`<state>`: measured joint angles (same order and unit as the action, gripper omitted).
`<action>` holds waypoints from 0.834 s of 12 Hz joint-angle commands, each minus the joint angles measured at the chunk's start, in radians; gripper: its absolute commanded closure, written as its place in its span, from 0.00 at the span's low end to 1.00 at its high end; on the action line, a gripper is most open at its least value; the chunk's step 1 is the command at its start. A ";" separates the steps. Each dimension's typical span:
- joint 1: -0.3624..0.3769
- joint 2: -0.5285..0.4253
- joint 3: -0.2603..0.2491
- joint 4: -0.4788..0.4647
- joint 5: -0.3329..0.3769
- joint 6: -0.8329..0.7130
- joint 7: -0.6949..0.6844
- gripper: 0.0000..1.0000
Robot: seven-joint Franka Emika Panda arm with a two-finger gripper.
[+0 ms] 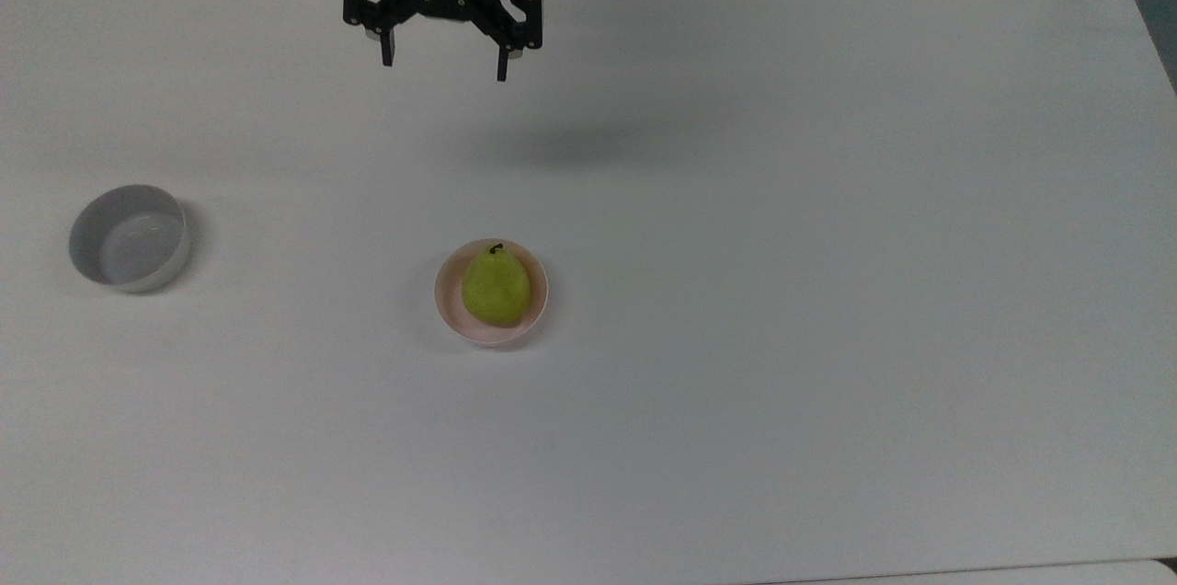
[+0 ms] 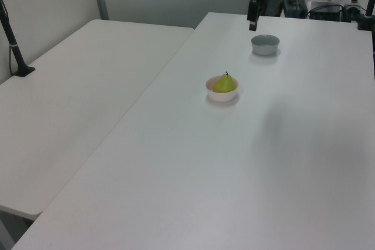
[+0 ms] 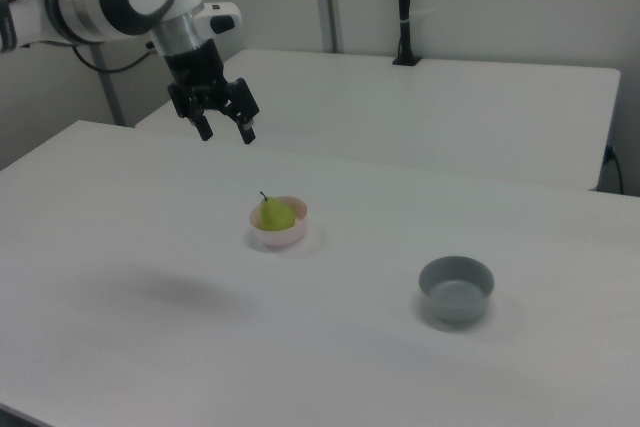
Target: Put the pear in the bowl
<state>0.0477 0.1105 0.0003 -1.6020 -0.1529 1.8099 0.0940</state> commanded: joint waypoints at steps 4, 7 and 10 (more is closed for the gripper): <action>-0.015 -0.097 -0.026 -0.035 0.080 -0.100 -0.020 0.00; -0.032 -0.100 -0.028 -0.030 0.127 -0.145 -0.023 0.00; -0.035 -0.100 -0.029 -0.027 0.116 -0.169 -0.057 0.00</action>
<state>0.0118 0.0384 -0.0207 -1.6088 -0.0482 1.6697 0.0843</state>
